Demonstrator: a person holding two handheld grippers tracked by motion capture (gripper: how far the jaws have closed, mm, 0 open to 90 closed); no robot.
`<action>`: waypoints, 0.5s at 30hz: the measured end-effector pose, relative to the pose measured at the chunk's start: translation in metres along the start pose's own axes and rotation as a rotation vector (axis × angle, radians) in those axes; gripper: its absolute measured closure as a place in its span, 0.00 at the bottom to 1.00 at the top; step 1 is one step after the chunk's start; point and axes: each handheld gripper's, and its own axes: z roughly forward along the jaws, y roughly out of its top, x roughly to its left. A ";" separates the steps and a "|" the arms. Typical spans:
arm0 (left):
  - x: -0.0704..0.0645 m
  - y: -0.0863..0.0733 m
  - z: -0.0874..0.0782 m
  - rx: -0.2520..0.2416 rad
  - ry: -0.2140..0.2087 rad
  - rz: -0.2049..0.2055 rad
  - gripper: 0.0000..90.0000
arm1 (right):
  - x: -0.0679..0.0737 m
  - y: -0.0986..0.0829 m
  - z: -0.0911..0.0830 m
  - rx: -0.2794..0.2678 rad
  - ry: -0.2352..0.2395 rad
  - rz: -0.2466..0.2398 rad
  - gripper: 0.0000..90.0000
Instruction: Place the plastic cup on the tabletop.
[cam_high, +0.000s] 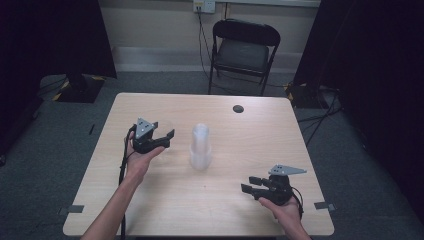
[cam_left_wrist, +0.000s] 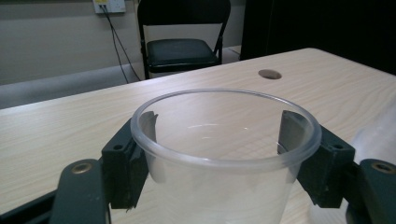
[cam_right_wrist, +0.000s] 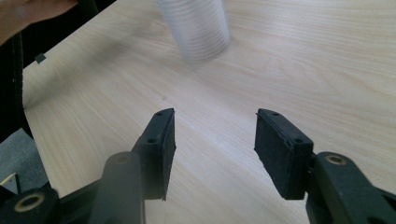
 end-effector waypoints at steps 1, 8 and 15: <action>-0.001 -0.003 0.004 0.019 -0.008 0.003 0.31 | 0.000 0.000 0.000 -0.008 -0.002 -0.003 0.54; -0.002 -0.008 0.014 0.017 0.018 0.020 0.31 | -0.002 0.000 0.001 -0.005 -0.007 -0.003 0.54; 0.001 -0.015 0.026 0.047 0.034 0.020 0.30 | -0.001 0.000 0.005 0.004 0.000 -0.007 0.54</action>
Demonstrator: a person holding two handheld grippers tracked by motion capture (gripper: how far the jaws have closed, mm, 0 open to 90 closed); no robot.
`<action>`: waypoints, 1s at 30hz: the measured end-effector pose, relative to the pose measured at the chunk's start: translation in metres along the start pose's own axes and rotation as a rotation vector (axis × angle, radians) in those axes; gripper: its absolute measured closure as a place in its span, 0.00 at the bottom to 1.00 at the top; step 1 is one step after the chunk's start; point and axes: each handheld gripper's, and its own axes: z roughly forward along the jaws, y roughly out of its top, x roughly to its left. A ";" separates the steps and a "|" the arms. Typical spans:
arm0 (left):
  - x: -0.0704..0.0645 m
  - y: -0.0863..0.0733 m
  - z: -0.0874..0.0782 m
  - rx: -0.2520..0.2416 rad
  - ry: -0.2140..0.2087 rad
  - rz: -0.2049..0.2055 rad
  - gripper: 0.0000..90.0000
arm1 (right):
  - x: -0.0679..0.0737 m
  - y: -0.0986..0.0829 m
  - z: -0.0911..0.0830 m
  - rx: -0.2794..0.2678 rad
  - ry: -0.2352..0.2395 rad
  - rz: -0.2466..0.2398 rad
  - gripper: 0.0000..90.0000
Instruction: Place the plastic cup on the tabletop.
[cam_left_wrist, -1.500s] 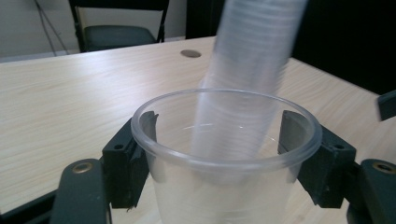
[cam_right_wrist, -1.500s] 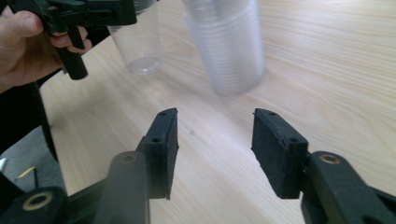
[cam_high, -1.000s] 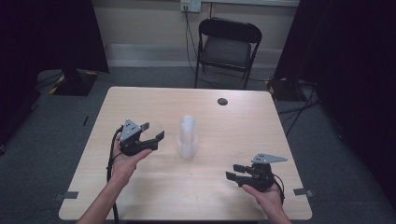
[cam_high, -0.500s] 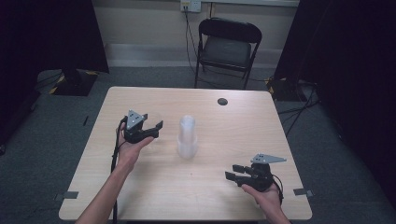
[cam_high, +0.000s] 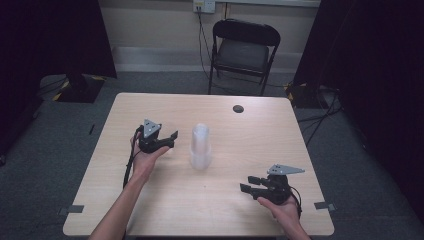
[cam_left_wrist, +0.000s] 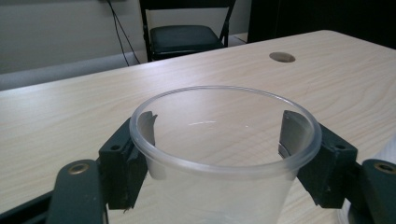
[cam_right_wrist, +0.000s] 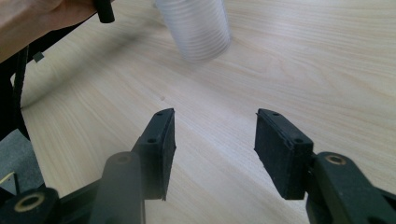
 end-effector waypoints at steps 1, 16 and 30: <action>0.000 -0.002 0.001 0.018 0.007 0.003 0.30 | 0.000 0.000 0.001 0.003 0.002 -0.002 0.54; 0.005 -0.011 0.000 0.084 -0.007 -0.010 0.30 | 0.002 0.000 0.001 0.017 0.003 -0.005 0.54; 0.003 -0.013 -0.003 0.143 -0.038 -0.022 0.17 | 0.000 0.000 0.000 0.017 0.002 -0.003 0.54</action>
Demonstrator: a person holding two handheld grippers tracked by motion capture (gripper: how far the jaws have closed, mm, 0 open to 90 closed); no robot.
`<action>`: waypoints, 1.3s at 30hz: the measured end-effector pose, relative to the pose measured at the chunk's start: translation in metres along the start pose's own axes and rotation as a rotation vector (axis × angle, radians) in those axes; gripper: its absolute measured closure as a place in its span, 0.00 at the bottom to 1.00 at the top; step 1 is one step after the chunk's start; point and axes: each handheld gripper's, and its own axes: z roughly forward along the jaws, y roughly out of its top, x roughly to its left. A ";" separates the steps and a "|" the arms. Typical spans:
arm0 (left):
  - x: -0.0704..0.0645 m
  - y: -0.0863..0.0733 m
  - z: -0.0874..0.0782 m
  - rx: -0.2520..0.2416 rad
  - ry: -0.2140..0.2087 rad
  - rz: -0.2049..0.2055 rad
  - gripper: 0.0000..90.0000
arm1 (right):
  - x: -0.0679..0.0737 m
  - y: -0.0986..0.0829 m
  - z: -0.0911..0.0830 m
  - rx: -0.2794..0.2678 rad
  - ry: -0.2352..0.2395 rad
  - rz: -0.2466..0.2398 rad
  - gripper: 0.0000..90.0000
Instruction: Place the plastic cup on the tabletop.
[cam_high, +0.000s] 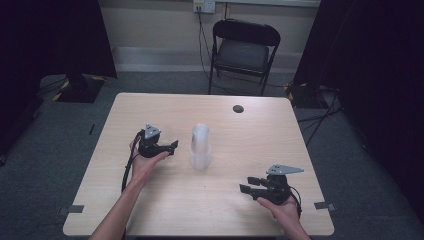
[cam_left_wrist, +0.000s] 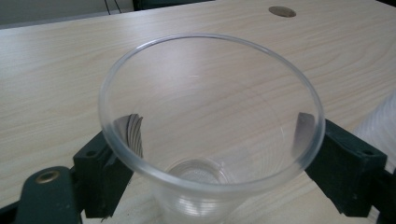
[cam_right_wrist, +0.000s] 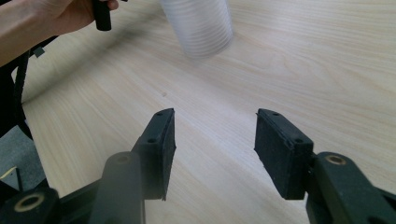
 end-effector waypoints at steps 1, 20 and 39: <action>0.000 -0.001 -0.002 -0.007 -0.005 -0.005 0.17 | 0.000 0.000 -0.001 -0.003 -0.002 0.004 0.54; 0.006 -0.010 -0.044 0.009 -0.077 0.012 0.18 | -0.006 0.001 -0.009 -0.055 -0.060 0.010 0.52; -0.017 -0.028 -0.100 0.096 -0.105 -0.019 0.21 | -0.013 -0.002 -0.009 -0.042 -0.124 -0.005 0.52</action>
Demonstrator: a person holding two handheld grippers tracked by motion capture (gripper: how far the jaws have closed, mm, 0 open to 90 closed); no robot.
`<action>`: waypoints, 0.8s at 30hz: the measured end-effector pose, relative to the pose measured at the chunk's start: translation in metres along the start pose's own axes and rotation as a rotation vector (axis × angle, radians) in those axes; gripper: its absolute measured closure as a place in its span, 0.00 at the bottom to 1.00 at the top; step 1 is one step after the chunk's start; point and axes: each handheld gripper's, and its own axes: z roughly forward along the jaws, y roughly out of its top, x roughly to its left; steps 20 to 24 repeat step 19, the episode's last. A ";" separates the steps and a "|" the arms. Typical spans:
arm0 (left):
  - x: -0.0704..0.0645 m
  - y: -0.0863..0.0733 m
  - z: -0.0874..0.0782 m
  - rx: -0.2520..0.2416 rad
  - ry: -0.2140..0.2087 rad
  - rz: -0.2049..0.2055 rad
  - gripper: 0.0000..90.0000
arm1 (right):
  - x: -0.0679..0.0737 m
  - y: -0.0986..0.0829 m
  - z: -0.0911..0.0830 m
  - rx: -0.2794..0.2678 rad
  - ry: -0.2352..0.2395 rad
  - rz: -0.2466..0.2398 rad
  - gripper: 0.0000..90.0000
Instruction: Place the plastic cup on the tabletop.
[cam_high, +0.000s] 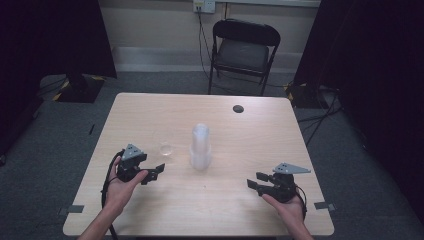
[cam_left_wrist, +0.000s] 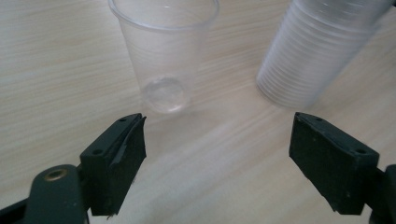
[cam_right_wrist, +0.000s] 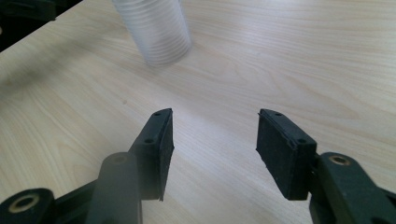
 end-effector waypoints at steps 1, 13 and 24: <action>-0.002 -0.002 -0.002 -0.001 -0.006 0.004 0.20 | -0.001 0.000 0.000 -0.001 -0.003 -0.001 0.51; -0.014 -0.030 -0.012 0.020 -0.027 0.058 0.20 | -0.002 -0.003 0.003 0.025 -0.048 -0.043 0.49; -0.016 -0.035 -0.015 0.016 -0.046 0.067 0.20 | -0.006 -0.007 0.006 0.022 -0.099 -0.051 0.35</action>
